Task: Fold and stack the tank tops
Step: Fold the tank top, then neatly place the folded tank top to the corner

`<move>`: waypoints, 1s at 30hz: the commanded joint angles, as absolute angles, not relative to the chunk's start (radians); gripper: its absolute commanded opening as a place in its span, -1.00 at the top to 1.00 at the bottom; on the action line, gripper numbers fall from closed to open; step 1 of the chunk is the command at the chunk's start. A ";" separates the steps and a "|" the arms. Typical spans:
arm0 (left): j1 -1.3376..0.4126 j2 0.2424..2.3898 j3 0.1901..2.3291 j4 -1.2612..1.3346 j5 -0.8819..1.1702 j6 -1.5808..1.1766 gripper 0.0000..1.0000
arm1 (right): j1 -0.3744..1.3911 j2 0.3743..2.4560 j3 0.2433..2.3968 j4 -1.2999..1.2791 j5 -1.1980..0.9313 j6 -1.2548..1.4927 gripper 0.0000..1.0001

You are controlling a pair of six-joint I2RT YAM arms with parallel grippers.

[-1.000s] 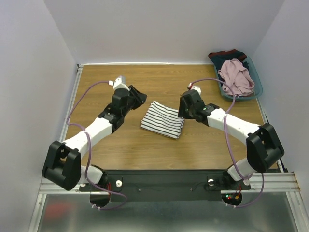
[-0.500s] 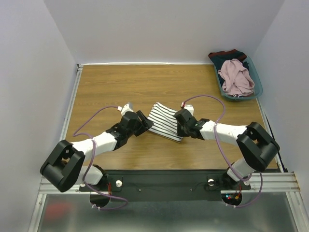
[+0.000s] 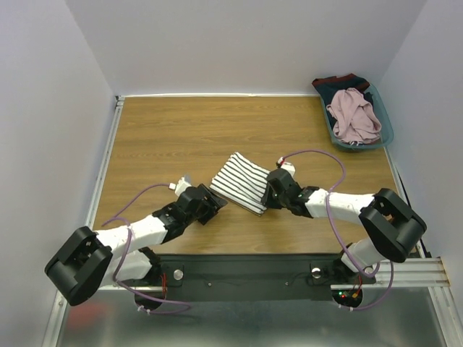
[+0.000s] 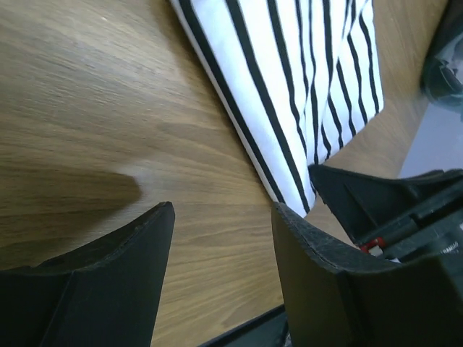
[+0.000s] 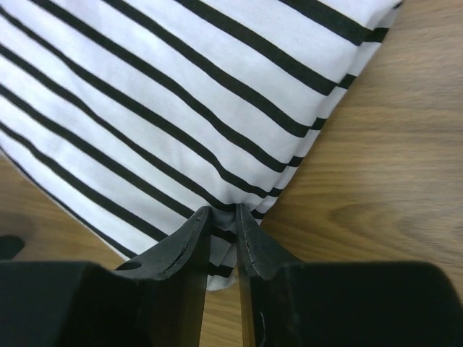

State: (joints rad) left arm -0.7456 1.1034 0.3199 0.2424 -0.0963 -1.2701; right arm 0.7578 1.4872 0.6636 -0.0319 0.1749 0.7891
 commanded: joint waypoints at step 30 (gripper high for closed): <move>-0.362 1.678 1.078 -0.090 -0.411 -0.605 1.00 | 0.804 1.281 0.885 -0.090 0.173 0.706 -0.42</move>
State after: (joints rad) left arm -0.4385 1.6039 0.9062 0.0322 -0.2405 -0.8501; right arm 0.8062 1.3548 0.8185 -0.0143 0.1211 0.7925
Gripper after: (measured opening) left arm 0.110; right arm 0.700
